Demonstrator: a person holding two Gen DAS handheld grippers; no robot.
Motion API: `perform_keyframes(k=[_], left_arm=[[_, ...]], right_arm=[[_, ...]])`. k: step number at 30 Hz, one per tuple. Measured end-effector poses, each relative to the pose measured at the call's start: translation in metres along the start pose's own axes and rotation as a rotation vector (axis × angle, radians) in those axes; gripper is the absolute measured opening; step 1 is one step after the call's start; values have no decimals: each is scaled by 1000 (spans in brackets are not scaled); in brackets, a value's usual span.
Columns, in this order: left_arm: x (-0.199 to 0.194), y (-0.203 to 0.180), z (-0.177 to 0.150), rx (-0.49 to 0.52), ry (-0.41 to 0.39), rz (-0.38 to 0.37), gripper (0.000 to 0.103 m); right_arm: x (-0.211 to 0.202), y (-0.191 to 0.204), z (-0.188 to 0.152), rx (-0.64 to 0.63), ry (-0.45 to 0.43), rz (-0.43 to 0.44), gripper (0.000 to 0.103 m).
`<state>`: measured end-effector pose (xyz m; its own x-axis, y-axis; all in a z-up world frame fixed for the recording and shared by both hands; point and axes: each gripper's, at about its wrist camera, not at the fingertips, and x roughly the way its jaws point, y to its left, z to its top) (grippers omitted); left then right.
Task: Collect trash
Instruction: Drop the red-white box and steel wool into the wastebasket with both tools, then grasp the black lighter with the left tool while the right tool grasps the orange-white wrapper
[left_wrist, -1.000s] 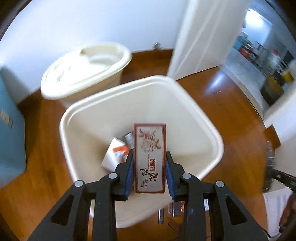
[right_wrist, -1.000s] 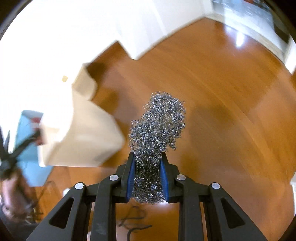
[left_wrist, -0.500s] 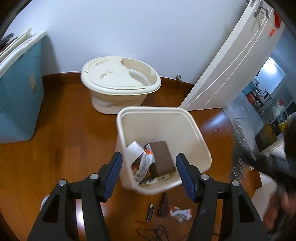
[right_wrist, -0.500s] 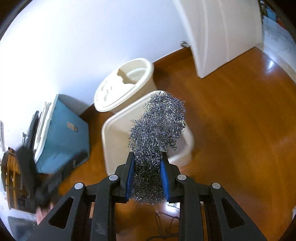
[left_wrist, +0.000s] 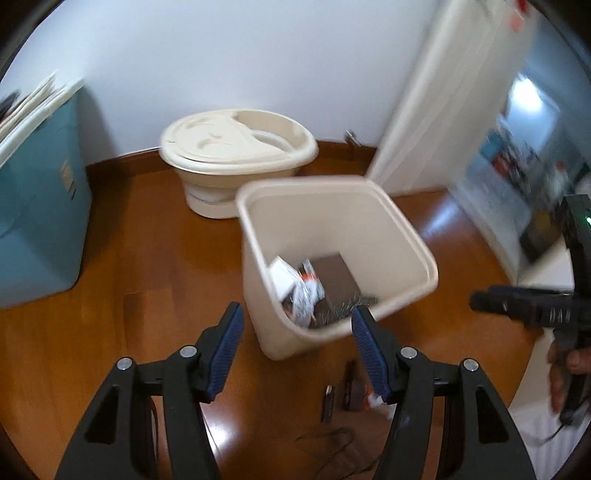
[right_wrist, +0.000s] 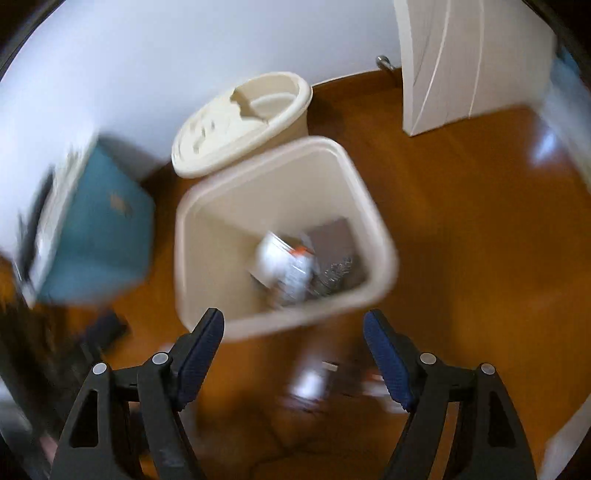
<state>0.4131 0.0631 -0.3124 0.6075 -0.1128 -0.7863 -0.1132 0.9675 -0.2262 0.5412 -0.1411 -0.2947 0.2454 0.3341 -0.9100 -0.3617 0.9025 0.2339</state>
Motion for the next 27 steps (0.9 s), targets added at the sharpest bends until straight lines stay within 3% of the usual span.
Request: perform_keyframes(k=[3, 7, 10, 15, 18, 21, 24, 25, 27], left_arm=[[23, -22, -30, 72, 73, -8, 59], [58, -41, -69, 131, 165, 8, 59], [84, -56, -92, 203, 215, 12, 59], [117, -64, -113, 229, 279, 19, 59], [128, -71, -120, 241, 296, 20, 59], [136, -72, -124, 251, 303, 25, 59], [142, -72, -129, 240, 320, 29, 59], [143, -72, -131, 239, 323, 31, 59], [147, -71, -131, 228, 329, 32, 59]], right_arm=[[19, -32, -52, -163, 84, -111, 81], [89, -73, -126, -314, 262, -224, 81], [147, -91, -160, -376, 329, -229, 81], [211, -103, -167, -397, 337, -160, 80], [235, -117, -164, -386, 344, -142, 74], [256, -124, -168, -411, 391, -135, 59], [262, -132, -166, -370, 370, -84, 55], [262, -136, -164, -335, 371, -68, 36], [260, -144, -161, -268, 371, -39, 28]])
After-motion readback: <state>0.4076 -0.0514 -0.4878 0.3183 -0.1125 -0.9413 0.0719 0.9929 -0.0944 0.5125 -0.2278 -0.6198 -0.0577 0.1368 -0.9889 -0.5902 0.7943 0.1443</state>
